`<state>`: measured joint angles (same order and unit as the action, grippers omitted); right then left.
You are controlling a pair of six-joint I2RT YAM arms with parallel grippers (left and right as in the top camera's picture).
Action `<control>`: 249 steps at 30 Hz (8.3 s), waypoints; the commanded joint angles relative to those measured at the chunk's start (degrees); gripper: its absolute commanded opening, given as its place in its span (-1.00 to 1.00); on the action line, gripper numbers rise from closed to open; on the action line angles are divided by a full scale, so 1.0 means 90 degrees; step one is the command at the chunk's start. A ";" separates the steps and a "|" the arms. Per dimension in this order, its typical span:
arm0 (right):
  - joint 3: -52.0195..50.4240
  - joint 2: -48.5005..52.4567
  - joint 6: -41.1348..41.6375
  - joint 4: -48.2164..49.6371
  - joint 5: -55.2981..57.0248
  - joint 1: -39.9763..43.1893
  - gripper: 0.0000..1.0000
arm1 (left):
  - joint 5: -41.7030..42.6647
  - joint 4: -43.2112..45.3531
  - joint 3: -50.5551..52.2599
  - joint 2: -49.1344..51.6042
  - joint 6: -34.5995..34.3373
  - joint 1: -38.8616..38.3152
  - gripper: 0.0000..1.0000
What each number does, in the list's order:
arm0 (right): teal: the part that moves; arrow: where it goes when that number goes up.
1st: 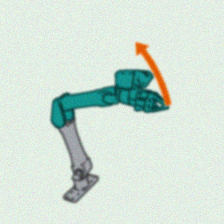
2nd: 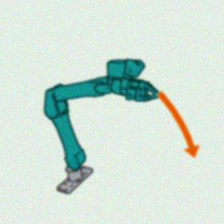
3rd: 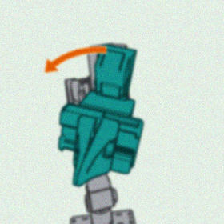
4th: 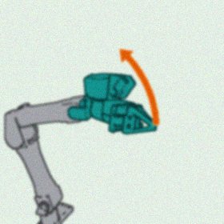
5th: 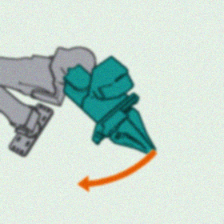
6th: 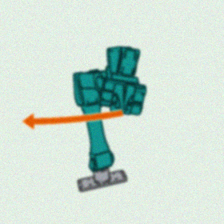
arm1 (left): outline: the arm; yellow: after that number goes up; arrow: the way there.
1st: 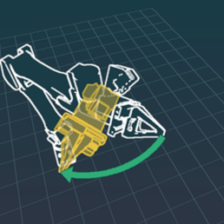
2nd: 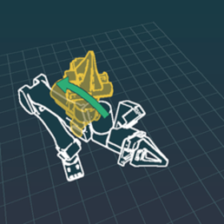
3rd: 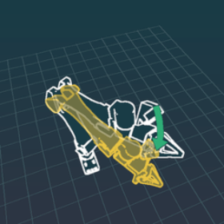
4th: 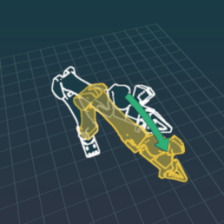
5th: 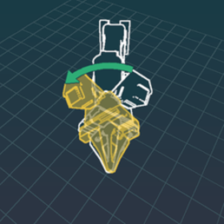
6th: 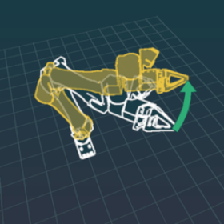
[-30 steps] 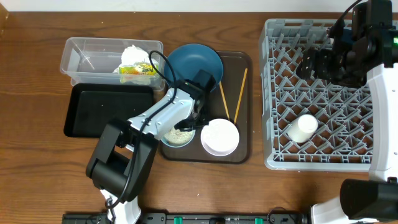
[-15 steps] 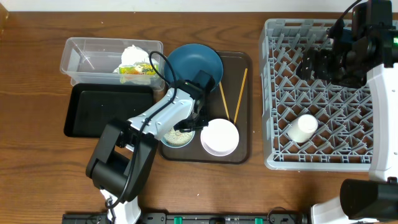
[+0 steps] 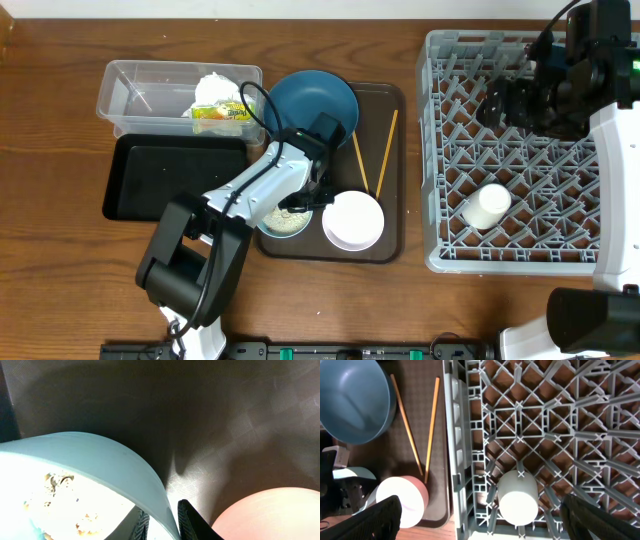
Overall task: Sort waste into correct bins and load items into the dishwasher rack
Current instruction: 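Grasp the rim of the light-blue bowl with the left gripper, then carry the bowl over the black tray and tip out the food scraps, then bring the emptied light-blue bowl back onto the brown tray, then retract the left arm and grasp the light-blue bowl with the right gripper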
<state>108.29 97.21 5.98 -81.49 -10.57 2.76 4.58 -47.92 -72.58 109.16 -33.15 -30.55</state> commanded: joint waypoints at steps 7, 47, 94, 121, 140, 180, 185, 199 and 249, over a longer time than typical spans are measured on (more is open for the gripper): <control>0.0087 -0.0080 -0.0102 0.0024 -0.0049 -0.0066 0.98 | -0.0083 -0.0019 -0.0160 -0.0153 0.0053 0.0022 -0.78; 0.0087 -0.0080 -0.0202 -0.0233 -0.0049 -0.0066 0.99 | 0.2285 -0.1552 -0.1217 -0.1163 0.1625 0.1132 -0.88; 0.0087 -0.0080 -0.0206 -0.0209 -0.0046 -0.0066 0.98 | 0.9508 -0.1506 -0.0680 0.0323 0.4187 0.7169 -0.88; 0.0087 -0.0080 -0.0223 -0.0243 -0.0049 -0.0066 0.98 | 0.9498 -0.1139 -0.0682 0.0306 0.2946 0.7400 -0.88; 0.0087 -0.0080 -0.0226 -0.0279 -0.0049 -0.0066 0.99 | 0.9034 -0.0544 -0.0707 0.0002 0.2217 0.7400 -0.88; 0.0087 -0.0080 -0.0226 -0.0338 -0.0049 -0.0066 0.98 | 0.0078 -0.0112 -0.0644 -0.0219 0.0692 0.0148 -0.81; 0.0087 -0.0080 -0.0223 -0.0333 -0.0049 -0.0066 0.99 | 0.0080 -0.0112 -0.0644 -0.0223 0.0699 0.0146 -0.37; 0.0087 -0.0080 -0.0238 -0.0277 -0.0223 -0.0085 0.98 | 0.0245 -0.0342 -0.0899 -0.0935 0.1353 0.0182 -0.19; -0.2295 0.2446 0.1904 0.4539 -0.0231 -0.4651 -0.53 | 0.0248 -0.1387 -0.0891 -0.3104 0.1467 0.3803 0.27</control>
<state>86.91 118.39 22.98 -40.80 -14.50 -37.17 7.11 -60.18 -79.55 80.60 -20.69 3.44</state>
